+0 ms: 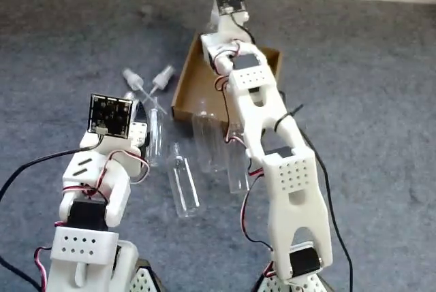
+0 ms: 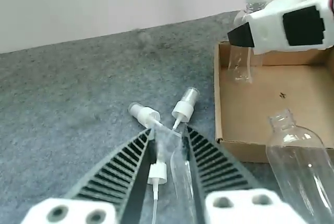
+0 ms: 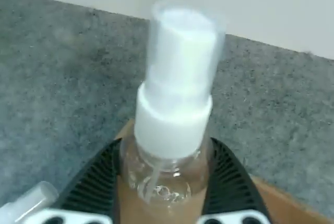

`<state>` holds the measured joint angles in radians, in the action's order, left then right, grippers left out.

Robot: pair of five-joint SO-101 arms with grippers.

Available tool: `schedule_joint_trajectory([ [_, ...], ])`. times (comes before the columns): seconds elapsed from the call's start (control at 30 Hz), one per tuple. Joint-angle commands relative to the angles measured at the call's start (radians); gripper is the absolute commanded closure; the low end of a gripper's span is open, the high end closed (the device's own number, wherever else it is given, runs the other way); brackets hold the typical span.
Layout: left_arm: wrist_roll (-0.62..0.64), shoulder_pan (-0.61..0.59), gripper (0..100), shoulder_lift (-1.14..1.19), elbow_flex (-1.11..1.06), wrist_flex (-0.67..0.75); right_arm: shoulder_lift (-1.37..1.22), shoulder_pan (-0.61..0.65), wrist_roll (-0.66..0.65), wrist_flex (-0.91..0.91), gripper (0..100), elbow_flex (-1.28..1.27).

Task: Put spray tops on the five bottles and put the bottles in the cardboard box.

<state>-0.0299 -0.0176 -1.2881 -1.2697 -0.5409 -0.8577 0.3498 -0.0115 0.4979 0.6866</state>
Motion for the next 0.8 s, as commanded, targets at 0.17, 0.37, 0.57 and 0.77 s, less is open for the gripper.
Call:
schedule_joint_trajectory([
  [0.17,0.002,-0.010,95,-0.013,0.005,0.026,0.025,0.031,-0.003,0.071,82.0,0.047],
  [0.37,0.002,-0.010,95,-0.013,0.005,0.026,0.025,0.047,-0.009,0.084,75.0,0.047],
  [0.57,0.000,-0.010,95,-0.012,0.005,0.026,0.031,0.039,-0.008,0.122,75.0,0.110],
  [0.77,-0.002,-0.010,95,-0.012,0.005,0.026,0.035,0.041,-0.006,0.312,75.0,0.355],
])
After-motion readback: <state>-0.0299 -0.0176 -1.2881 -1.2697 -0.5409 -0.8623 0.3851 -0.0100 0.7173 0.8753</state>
